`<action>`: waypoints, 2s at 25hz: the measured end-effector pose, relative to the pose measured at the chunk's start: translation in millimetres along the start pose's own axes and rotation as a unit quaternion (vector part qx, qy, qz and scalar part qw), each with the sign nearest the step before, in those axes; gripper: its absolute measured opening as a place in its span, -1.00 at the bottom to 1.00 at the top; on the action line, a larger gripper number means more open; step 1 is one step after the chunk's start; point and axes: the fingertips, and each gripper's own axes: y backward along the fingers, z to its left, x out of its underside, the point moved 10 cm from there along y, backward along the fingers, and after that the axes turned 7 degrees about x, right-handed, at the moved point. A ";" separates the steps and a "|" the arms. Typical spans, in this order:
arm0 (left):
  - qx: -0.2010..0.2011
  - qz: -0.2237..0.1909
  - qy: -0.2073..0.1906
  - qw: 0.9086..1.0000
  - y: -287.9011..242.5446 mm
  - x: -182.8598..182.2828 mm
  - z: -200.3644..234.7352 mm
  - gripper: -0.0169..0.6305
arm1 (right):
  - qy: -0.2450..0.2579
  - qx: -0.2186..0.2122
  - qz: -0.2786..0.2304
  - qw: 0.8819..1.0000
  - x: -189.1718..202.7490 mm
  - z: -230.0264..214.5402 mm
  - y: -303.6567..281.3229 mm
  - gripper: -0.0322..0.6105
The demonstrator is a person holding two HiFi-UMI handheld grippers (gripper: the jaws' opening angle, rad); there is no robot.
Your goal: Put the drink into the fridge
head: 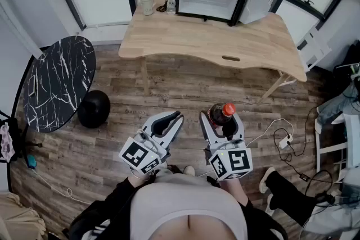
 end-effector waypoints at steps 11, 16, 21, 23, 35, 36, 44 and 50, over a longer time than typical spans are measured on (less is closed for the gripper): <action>0.009 0.003 -0.004 1.000 -5.2 -1.8 -2.3 -0.80 | 0.002 0.003 -0.001 1.000 -2.4 1.3 2.2 0.12; 0.011 0.002 -0.004 1.000 -4.9 -3.2 -0.8 -0.80 | -0.015 0.009 -0.003 1.000 -2.7 3.9 2.0 0.12; 0.012 0.000 -0.004 1.000 -1.9 -4.7 3.7 -0.80 | -0.011 0.014 -0.004 1.000 -3.8 8.2 -1.1 0.12; 0.012 0.000 -0.004 1.000 0.9 -5.1 7.3 -0.80 | -0.009 0.015 0.000 1.000 -1.9 11.2 -3.7 0.12; 0.025 0.002 0.000 1.000 18.1 -9.8 41.0 -0.80 | -0.012 0.028 0.001 1.000 5.2 39.4 -25.4 0.12; 0.027 0.003 0.000 1.000 20.4 -10.2 43.7 -0.80 | -0.013 0.030 0.001 0.999 6.3 42.1 -26.5 0.12; 0.050 0.012 0.005 0.999 38.9 -9.3 61.8 -0.80 | -0.020 0.052 0.004 0.998 19.4 68.0 -29.0 0.12; 0.061 0.007 0.016 0.998 39.2 -6.5 75.2 -0.80 | -0.014 0.058 0.019 0.998 26.4 76.5 -35.0 0.12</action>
